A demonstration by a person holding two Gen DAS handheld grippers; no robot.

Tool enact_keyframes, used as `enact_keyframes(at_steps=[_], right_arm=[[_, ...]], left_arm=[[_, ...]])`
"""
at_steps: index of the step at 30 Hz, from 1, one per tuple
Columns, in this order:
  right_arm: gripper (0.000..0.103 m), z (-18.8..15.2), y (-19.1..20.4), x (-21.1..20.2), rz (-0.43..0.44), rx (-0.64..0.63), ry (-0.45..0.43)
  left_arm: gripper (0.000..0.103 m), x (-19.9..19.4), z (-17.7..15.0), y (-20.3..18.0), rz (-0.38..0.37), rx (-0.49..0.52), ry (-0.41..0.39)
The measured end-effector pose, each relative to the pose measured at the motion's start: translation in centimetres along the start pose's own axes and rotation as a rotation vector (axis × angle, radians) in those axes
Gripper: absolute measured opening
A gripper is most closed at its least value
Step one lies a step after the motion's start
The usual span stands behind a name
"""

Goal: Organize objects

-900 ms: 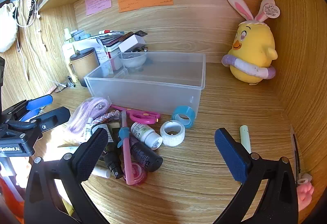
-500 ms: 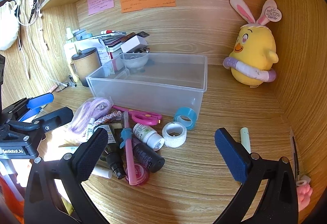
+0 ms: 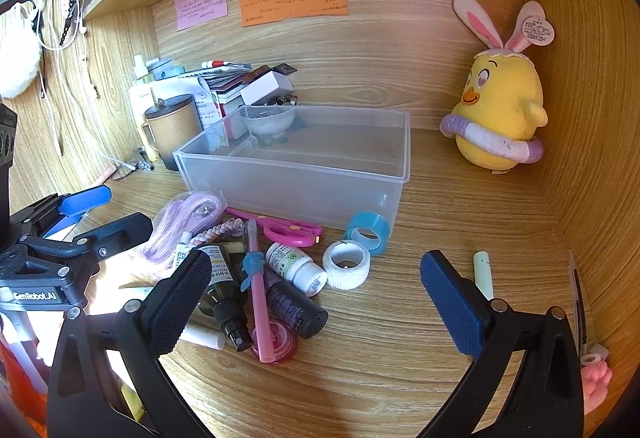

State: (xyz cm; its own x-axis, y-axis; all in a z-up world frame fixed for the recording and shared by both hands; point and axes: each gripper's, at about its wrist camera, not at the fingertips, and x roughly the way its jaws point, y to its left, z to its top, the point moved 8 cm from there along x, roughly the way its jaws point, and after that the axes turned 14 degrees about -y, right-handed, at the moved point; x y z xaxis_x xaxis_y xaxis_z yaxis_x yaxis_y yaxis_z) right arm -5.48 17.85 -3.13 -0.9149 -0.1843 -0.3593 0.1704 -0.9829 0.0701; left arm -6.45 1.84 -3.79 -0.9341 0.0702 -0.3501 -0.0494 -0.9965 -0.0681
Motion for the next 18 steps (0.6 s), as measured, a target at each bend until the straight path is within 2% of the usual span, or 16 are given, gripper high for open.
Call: enact_keyframes(at_steps=[18], right_arm=[[0.103, 0.01, 0.28, 0.01, 0.001, -0.002, -0.002]], left_arm=[[0.103, 0.07, -0.07, 0.33, -0.005, -0.012, 0.005]])
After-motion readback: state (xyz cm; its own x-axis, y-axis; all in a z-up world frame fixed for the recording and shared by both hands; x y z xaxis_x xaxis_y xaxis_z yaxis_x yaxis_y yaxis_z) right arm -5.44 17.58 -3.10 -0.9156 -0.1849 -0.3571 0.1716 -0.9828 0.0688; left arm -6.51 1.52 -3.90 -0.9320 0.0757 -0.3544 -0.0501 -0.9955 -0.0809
